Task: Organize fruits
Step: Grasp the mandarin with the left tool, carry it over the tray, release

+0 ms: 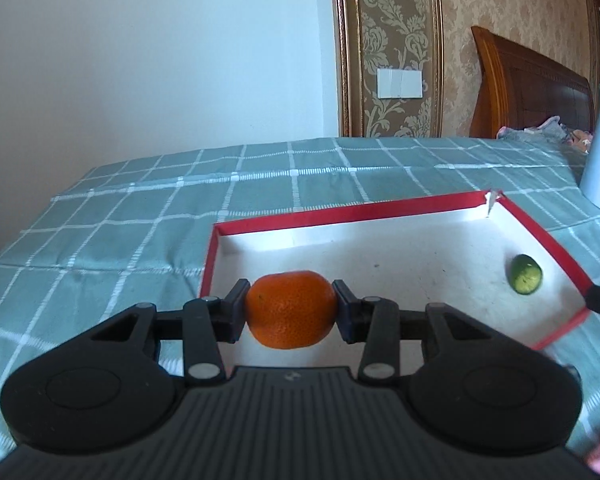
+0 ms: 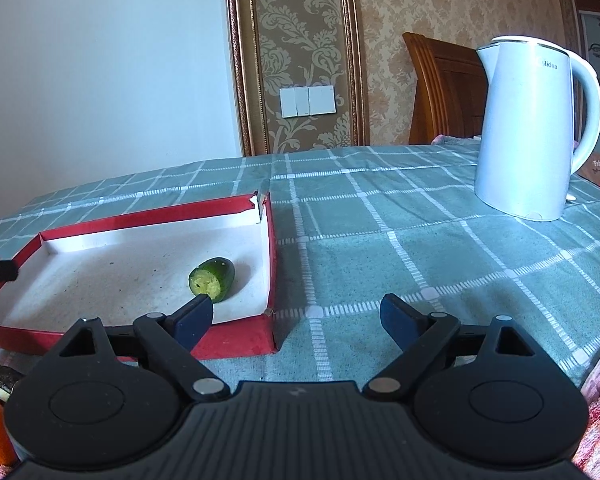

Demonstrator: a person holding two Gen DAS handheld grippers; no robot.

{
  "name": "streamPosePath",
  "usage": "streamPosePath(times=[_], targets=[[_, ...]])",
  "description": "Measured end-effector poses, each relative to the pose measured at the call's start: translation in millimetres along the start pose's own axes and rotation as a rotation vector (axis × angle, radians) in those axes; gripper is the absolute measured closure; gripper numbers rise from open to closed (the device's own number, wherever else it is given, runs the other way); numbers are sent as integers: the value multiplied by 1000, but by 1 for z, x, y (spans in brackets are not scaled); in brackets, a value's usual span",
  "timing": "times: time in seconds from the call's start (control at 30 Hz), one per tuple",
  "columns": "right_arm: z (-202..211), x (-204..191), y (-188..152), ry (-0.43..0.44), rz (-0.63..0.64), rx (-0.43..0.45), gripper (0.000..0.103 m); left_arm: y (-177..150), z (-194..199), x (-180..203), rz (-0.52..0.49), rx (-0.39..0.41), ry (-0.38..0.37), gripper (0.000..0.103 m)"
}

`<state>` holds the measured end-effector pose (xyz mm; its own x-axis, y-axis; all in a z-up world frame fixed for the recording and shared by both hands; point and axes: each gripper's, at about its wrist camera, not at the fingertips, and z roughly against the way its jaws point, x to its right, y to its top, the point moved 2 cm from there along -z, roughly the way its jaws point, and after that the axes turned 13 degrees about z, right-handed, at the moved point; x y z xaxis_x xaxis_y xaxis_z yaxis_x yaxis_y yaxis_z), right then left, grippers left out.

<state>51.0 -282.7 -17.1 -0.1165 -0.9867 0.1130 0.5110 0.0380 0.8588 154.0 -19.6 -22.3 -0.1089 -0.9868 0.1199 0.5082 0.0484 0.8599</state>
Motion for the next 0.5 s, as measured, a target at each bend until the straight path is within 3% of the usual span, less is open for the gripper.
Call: streamPosePath(times=[0.5], targets=[[0,-3,1,0,9,5,12,3,-61,-2,54,-121,20,63]])
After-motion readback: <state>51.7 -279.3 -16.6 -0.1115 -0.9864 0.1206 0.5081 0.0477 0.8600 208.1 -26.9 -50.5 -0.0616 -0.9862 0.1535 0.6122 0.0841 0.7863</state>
